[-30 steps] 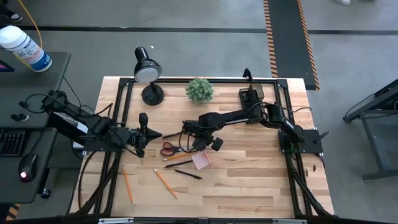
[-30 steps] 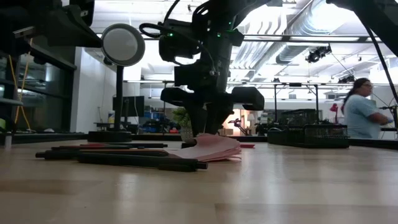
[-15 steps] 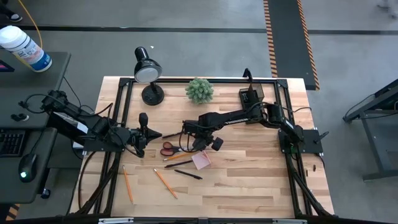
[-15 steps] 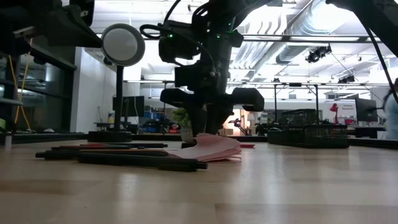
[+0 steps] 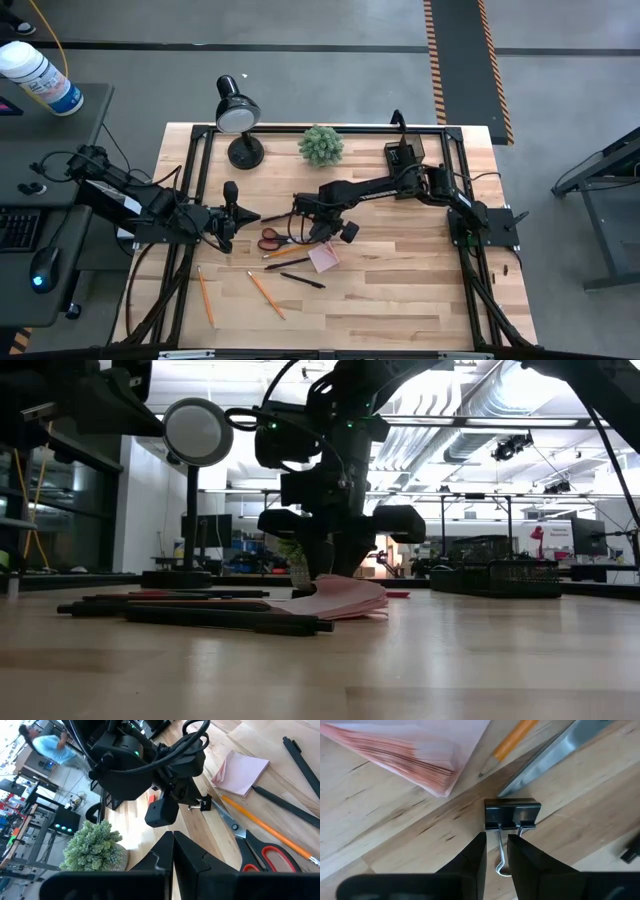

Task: Pick and place office supplies into organizer
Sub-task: Put the binder clip into the desk organizer

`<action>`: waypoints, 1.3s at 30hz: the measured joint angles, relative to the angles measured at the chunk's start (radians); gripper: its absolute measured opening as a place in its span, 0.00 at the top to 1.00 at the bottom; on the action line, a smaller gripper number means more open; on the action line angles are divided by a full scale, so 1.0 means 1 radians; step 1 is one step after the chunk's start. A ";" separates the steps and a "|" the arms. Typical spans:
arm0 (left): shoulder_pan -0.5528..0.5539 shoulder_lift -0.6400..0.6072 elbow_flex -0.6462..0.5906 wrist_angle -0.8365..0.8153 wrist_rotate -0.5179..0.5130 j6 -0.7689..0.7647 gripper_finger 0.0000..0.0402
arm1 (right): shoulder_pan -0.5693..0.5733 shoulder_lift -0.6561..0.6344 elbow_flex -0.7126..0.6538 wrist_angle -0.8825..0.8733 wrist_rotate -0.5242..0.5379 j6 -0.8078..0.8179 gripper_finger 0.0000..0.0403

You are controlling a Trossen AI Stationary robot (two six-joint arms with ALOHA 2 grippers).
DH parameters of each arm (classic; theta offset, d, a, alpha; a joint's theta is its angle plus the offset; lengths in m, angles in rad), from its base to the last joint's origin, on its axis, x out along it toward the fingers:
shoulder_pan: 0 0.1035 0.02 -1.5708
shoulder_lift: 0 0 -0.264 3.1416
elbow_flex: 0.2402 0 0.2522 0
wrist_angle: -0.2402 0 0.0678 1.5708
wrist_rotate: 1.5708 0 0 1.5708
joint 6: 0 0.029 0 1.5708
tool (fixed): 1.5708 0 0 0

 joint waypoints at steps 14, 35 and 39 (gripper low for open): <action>0.000 0.000 0.000 0.000 0.000 0.000 1.00 | -0.013 0.025 0.005 -0.040 -0.025 0.003 0.99; 0.000 0.000 0.000 -0.001 0.000 0.000 1.00 | 0.001 0.040 0.144 -0.195 0.095 0.032 1.00; 0.000 0.000 0.000 -0.001 0.000 0.000 1.00 | 0.006 0.039 0.188 -0.258 0.153 0.092 1.00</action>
